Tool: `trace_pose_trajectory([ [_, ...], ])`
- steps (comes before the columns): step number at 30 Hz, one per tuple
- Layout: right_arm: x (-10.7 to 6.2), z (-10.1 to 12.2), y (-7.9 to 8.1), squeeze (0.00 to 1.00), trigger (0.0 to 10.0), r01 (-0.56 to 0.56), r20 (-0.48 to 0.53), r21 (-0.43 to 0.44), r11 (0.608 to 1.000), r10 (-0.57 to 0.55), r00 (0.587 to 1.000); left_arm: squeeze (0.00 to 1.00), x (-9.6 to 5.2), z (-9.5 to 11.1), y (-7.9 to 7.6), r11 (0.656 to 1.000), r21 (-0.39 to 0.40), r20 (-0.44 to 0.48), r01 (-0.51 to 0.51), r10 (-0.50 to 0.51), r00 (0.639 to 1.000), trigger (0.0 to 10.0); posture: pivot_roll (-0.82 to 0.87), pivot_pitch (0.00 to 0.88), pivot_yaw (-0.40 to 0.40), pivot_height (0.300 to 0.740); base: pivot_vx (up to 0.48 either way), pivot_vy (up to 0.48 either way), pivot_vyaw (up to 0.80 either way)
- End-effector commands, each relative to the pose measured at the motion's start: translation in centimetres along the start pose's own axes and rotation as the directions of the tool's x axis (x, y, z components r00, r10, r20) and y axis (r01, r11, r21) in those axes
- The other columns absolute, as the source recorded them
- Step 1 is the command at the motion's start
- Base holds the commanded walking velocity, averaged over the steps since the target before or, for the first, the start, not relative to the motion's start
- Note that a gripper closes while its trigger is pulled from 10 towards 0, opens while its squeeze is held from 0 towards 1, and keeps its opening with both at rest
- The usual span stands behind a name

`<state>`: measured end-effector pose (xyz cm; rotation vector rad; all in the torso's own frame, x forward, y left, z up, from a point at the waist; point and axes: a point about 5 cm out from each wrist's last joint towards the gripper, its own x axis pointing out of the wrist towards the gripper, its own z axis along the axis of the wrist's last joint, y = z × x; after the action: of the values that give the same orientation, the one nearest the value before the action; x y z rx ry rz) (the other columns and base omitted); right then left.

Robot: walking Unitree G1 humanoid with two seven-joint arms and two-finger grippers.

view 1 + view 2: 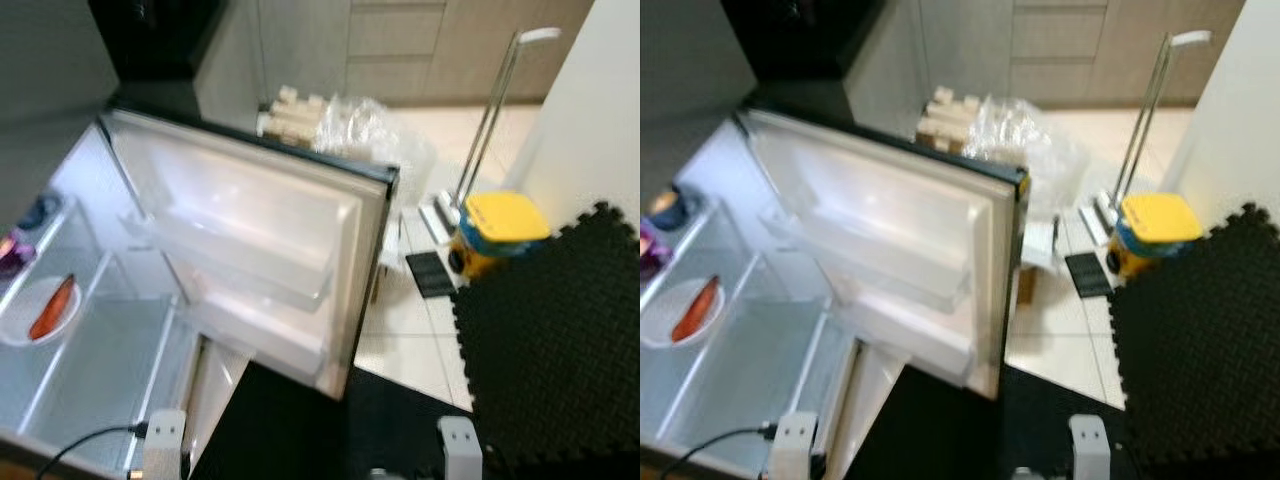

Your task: Restocking fridge

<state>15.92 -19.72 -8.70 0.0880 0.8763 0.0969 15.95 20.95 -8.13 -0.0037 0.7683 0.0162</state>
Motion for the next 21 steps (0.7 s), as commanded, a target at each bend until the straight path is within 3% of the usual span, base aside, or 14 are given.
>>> trace_pose_trajectory([
  [1,-0.04,-0.62,0.52,0.0,10.0,-0.03,-0.028,-0.012,0.999,0.03,0.999,0.0,-0.29,-0.87,-0.06,1.0,0.011,-0.037,0.003,-0.003,0.999,10.0,-0.13,0.115,0.029,0.721,0.0,0.0,0.0],
  [7,-0.11,-1.06,0.78,0.0,10.0,-0.034,-0.039,-0.026,0.999,0.033,0.999,0.0,-0.82,-1.84,0.1,1.0,0.01,-0.054,0.003,-0.003,0.999,10.0,-0.13,0.11,0.025,0.721,0.0,0.0,0.8],
  [21,-0.12,-1.05,0.88,0.0,10.0,-0.042,-0.034,-0.04,0.998,0.041,0.999,0.0,-0.77,-1.78,0.17,1.0,0.022,-0.059,-0.001,0.002,0.998,10.0,-0.13,0.108,0.025,0.721,0.0,0.0,0.8],
])
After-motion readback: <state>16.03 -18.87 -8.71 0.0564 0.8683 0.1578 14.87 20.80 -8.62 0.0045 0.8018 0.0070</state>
